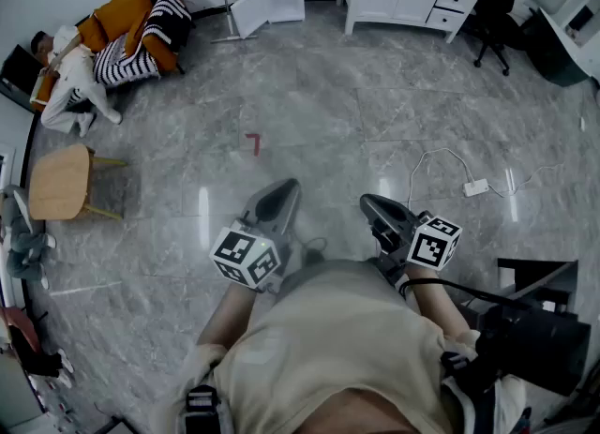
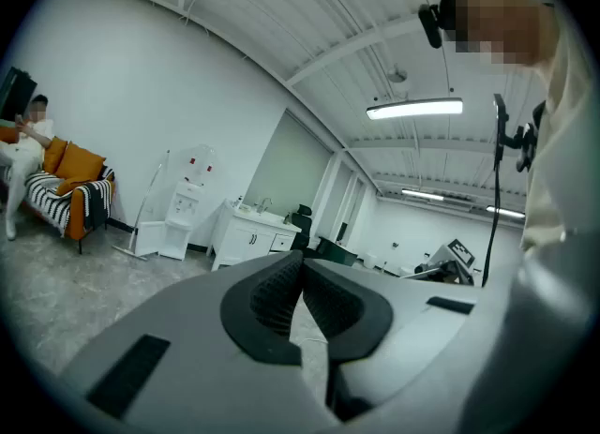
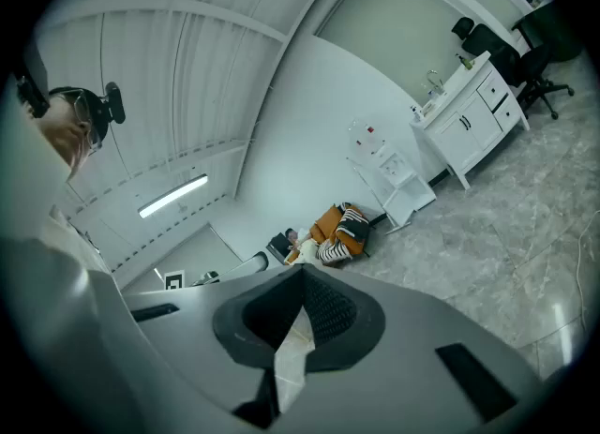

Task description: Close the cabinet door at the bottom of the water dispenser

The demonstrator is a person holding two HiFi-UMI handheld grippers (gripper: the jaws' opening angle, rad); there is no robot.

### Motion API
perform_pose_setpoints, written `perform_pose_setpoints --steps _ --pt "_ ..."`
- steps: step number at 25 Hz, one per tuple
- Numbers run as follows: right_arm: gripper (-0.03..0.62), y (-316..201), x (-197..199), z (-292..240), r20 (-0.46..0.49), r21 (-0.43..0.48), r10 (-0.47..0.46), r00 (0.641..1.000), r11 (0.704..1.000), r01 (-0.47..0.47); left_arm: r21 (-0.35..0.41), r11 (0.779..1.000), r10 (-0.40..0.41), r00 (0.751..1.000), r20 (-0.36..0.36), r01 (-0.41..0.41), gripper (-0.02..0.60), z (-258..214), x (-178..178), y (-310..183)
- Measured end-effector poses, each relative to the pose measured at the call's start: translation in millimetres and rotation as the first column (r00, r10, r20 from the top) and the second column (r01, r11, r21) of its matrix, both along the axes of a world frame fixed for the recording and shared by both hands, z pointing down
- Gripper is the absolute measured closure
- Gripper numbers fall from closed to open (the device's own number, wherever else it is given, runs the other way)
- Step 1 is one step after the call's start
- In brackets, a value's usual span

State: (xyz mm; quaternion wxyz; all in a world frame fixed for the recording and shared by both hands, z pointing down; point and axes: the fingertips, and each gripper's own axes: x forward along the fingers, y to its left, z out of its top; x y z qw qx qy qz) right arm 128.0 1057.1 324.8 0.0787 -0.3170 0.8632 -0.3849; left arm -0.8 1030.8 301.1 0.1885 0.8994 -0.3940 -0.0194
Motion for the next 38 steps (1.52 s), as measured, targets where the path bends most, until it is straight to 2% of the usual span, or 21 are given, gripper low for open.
perform_pose_setpoints --steps 7,15,21,26,30,34,38 --pt "0.583 0.2 3.0 10.4 0.038 -0.082 0.009 0.999 0.997 -0.006 0.005 1.000 -0.010 1.000 -0.019 0.011 0.588 -2.1 -2.7 0.2" --pt "0.583 1.7 5.1 8.7 0.013 -0.050 0.007 1.000 0.999 -0.007 -0.028 1.000 -0.014 1.000 -0.019 0.014 0.588 13.3 -3.3 -4.2" --pt "0.583 -12.7 19.6 8.5 -0.048 -0.028 -0.015 0.999 1.000 0.013 -0.037 0.999 0.007 1.000 -0.011 -0.008 0.588 12.7 20.9 -17.3" --pt "0.583 -44.9 41.5 6.7 -0.089 0.036 -0.027 0.996 0.999 0.030 -0.039 0.999 0.013 1.000 0.027 -0.012 0.588 8.9 48.5 -43.2" --pt "0.583 -76.2 54.8 0.3 -0.152 0.127 -0.071 0.986 0.988 0.090 -0.014 1.000 0.021 0.998 0.065 -0.020 0.588 -1.8 75.5 -73.3" --pt "0.583 -95.0 67.3 -9.0 -0.217 0.214 -0.131 0.967 0.960 0.178 0.021 0.999 0.025 0.994 0.110 -0.027 0.588 -13.5 106.7 -102.1" --pt "0.583 -106.1 85.5 -12.2 -0.327 0.284 -0.175 0.929 0.919 0.274 0.072 0.997 0.010 0.983 0.183 -0.024 0.588 -19.7 139.4 -117.9"
